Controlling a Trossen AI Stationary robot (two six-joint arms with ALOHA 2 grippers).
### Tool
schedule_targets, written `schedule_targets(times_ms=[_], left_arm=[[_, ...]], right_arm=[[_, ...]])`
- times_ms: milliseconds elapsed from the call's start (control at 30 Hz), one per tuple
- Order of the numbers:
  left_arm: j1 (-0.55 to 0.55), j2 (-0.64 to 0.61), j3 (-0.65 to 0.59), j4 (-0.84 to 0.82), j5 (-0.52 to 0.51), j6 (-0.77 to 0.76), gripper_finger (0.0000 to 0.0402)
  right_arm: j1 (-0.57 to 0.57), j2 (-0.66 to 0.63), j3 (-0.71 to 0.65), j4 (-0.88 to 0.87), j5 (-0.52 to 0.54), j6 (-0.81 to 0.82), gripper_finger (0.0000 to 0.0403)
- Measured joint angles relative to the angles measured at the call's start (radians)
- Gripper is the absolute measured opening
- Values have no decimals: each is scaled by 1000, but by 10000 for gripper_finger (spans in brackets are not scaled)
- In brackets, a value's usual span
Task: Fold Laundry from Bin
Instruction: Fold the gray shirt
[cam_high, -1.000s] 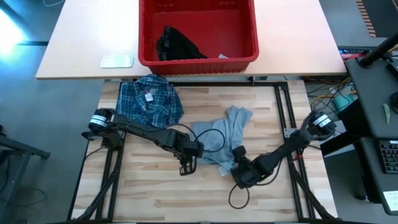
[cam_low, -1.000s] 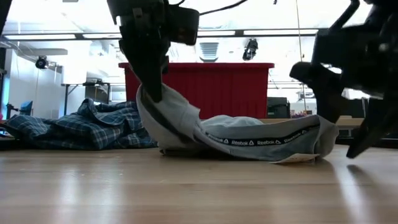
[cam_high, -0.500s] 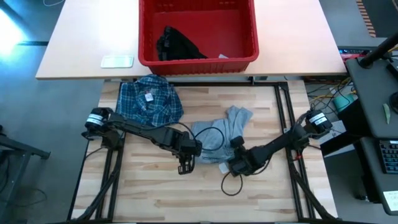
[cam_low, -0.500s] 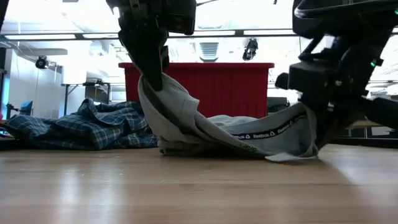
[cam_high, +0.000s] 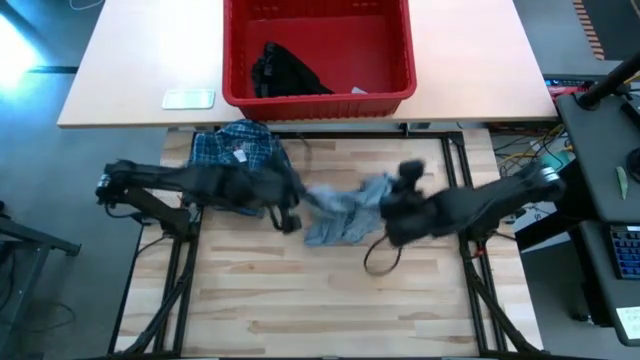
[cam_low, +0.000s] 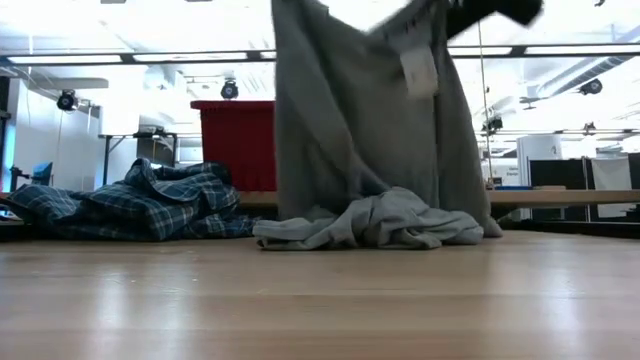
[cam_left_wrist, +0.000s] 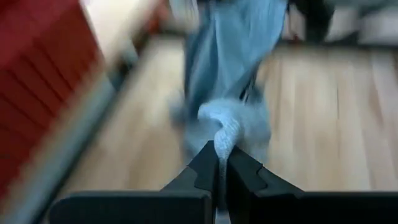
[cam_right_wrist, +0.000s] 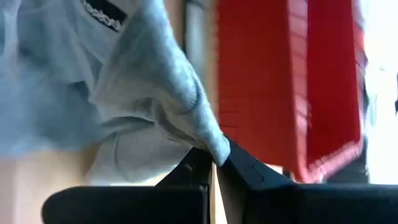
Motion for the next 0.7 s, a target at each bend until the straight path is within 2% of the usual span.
schedule_targets(times_ms=[100, 200, 333, 400, 500, 567, 700], left_arm=[[26, -36, 39, 142, -20, 65, 0], [33, -42, 83, 218, -20, 128, 0], [48, -21, 185, 279, -2, 172, 0], [79, 14, 265, 279, 54, 172, 0], [141, 99, 408, 264, 76, 228, 0], [187, 166, 521, 230, 79, 275, 0], [245, 292, 774, 79, 77, 323, 0]], right_arm=[[-55, -95, 44, 34, 16, 48, 9], [-72, -169, 76, 99, 15, 56, 9], [-61, -228, 138, 263, -7, -37, 9], [-62, -240, 179, 368, -14, -91, 9], [-114, -245, 230, 482, -22, -207, 9], [-181, -242, 254, 502, 12, -299, 9], [-260, -233, 302, 505, 74, -367, 9]])
